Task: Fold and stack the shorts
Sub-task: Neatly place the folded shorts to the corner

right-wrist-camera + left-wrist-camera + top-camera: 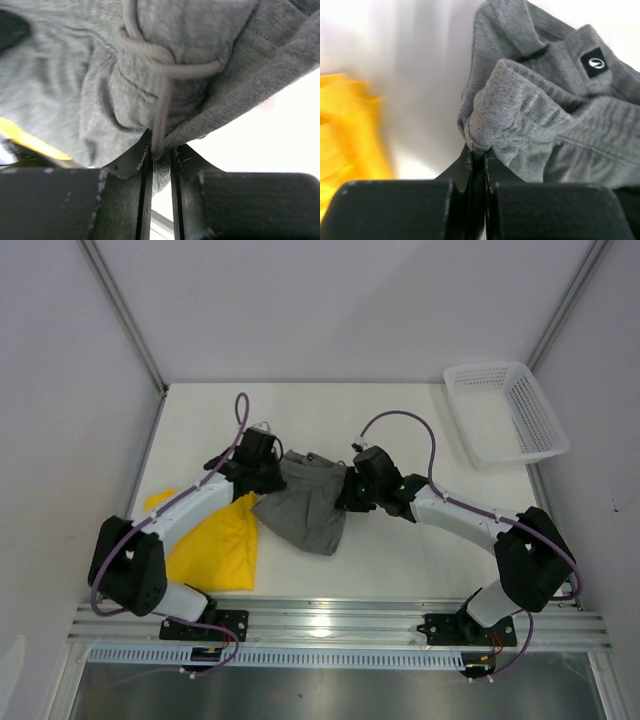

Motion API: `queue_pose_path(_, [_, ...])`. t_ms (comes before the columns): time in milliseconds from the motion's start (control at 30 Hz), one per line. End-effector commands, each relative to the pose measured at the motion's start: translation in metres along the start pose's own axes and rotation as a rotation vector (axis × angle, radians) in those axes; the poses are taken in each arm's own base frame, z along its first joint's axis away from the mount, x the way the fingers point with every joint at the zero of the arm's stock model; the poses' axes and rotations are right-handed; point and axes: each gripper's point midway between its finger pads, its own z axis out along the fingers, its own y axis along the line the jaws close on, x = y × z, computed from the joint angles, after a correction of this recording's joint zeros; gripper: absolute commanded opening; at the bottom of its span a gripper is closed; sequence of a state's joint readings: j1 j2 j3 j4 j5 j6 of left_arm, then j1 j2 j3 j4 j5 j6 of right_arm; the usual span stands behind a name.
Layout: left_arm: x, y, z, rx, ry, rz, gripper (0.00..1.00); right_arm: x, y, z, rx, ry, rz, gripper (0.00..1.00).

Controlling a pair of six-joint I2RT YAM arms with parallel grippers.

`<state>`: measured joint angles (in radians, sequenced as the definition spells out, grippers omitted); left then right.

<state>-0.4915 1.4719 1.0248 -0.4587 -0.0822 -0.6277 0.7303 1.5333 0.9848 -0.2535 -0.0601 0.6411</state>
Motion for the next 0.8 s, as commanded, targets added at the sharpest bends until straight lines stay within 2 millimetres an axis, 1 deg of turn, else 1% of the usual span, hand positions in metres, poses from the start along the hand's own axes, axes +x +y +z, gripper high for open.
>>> queue_pose_path(0, [-0.022, 0.032, -0.038, -0.051, -0.102, -0.043, 0.0, -0.04, 0.059, -0.013, -0.111, -0.137, -0.011, 0.0])
queue_pose_path(33, [-0.027, 0.04, -0.045, -0.066, -0.119, -0.058, 0.0, -0.039, 0.072, -0.012, -0.131, -0.135, -0.028, 0.0])
queue_pose_path(67, [-0.027, 0.046, -0.053, -0.084, -0.118, -0.064, 0.0, -0.046, 0.088, -0.01, -0.154, -0.141, -0.036, 0.0])
queue_pose_path(100, [-0.033, 0.049, -0.067, -0.082, -0.153, -0.076, 0.0, -0.043, 0.101, -0.008, -0.176, -0.132, -0.051, 0.0])
queue_pose_path(133, [-0.036, 0.055, -0.073, -0.092, -0.161, -0.081, 0.0, -0.043, 0.111, -0.007, -0.192, -0.127, -0.061, 0.0])
queue_pose_path(167, [-0.036, 0.071, -0.081, -0.131, -0.159, -0.11, 0.0, -0.049, 0.125, -0.001, -0.207, -0.128, -0.071, 0.0])
queue_pose_path(200, [-0.037, 0.081, -0.086, -0.151, -0.166, -0.127, 0.0, -0.048, 0.135, 0.001, -0.222, -0.122, -0.079, 0.0])
queue_pose_path(233, [-0.044, 0.096, -0.096, -0.171, -0.201, -0.17, 0.0, -0.042, 0.148, 0.004, -0.245, -0.105, -0.096, 0.0])
queue_pose_path(267, [-0.035, 0.11, -0.095, -0.194, -0.185, -0.191, 0.0, -0.049, 0.164, 0.001, -0.277, -0.119, -0.103, 0.0])
queue_pose_path(300, [-0.035, 0.117, -0.098, -0.196, -0.192, -0.21, 0.0, -0.044, 0.169, 0.012, -0.28, -0.105, -0.109, 0.0])
queue_pose_path(333, [-0.033, 0.13, -0.103, -0.201, -0.195, -0.248, 0.0, -0.038, 0.181, 0.014, -0.306, -0.091, -0.123, 0.0])
queue_pose_path(400, [-0.026, 0.146, -0.109, -0.237, -0.188, -0.281, 0.0, -0.037, 0.199, 0.022, -0.342, -0.084, -0.122, 0.0])
queue_pose_path(433, [-0.029, 0.16, -0.119, -0.269, -0.225, -0.315, 0.0, -0.03, 0.21, 0.023, -0.363, -0.074, -0.133, 0.0])
queue_pose_path(467, [-0.025, 0.17, -0.125, -0.298, -0.226, -0.344, 0.0, -0.027, 0.217, 0.025, -0.375, -0.069, -0.139, 0.0])
queue_pose_path(500, [-0.023, 0.176, -0.129, -0.309, -0.237, -0.36, 0.0, -0.027, 0.227, 0.029, -0.389, -0.067, -0.141, 0.0])
queue_pose_path(533, [-0.026, 0.188, -0.14, -0.329, -0.274, -0.389, 0.0, -0.024, 0.233, 0.03, -0.398, -0.064, -0.145, 0.0])
queue_pose_path(567, [-0.022, 0.195, -0.145, -0.347, -0.27, -0.406, 0.0, -0.017, 0.242, 0.03, -0.415, -0.055, -0.156, 0.0])
queue_pose_path(600, [-0.021, 0.201, -0.149, -0.361, -0.277, -0.416, 0.0, -0.018, 0.253, 0.027, -0.439, -0.062, -0.158, 0.0])
queue_pose_path(633, [-0.021, 0.211, -0.156, -0.383, -0.295, -0.449, 0.0, -0.014, 0.257, 0.033, -0.44, -0.055, -0.164, 0.0])
queue_pose_path(667, [-0.022, 0.209, -0.159, -0.364, -0.307, -0.454, 0.0, -0.012, 0.262, 0.033, -0.449, -0.057, -0.175, 0.0])
queue_pose_path(700, [-0.026, 0.208, -0.161, -0.35, -0.321, -0.449, 0.0, -0.009, 0.264, 0.034, -0.429, -0.058, -0.182, 0.0])
queue_pose_path(733, [-0.031, 0.207, -0.163, -0.338, -0.332, -0.437, 0.0, -0.015, 0.269, 0.033, -0.428, -0.078, -0.192, 0.0])
queue_pose_path(767, [-0.036, 0.202, -0.159, -0.304, -0.315, -0.434, 0.0, -0.016, 0.267, 0.034, -0.409, -0.077, -0.196, 0.0])
